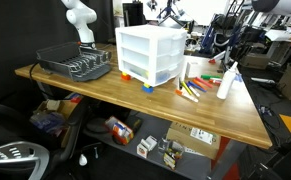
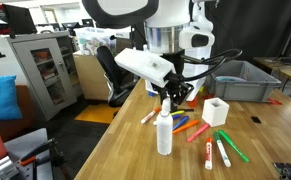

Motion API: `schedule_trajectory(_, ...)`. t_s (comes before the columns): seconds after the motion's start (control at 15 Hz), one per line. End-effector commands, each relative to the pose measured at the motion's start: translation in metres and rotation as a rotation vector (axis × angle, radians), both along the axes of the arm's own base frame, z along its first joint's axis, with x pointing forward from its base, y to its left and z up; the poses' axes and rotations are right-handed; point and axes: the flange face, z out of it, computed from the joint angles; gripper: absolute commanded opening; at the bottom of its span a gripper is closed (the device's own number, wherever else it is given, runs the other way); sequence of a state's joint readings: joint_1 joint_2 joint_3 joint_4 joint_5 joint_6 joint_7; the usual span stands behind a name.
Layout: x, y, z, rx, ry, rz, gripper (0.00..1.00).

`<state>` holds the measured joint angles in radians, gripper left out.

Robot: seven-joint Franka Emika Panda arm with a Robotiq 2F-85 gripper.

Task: Remove the lid from the white can on the table

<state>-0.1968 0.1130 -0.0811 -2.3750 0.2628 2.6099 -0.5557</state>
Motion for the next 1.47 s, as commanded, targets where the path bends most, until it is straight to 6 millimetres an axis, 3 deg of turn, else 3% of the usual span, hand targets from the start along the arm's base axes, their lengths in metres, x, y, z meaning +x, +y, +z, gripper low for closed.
schedule_trajectory(0.0, -0.003, 0.007, 0.014, -0.045, -0.032, 0.017, 0.16)
schedule_trajectory(0.33, -0.004, 0.027, 0.036, -0.081, -0.057, 0.077, 0.16)
schedule_trajectory(0.67, -0.018, 0.067, 0.034, -0.06, -0.066, 0.16, 0.14)
schedule_trajectory(1.0, -0.031, 0.1, 0.0, -0.002, -0.006, 0.211, 0.13)
schedule_trajectory(1.4, -0.052, 0.111, -0.059, 0.009, 0.078, 0.271, 0.13)
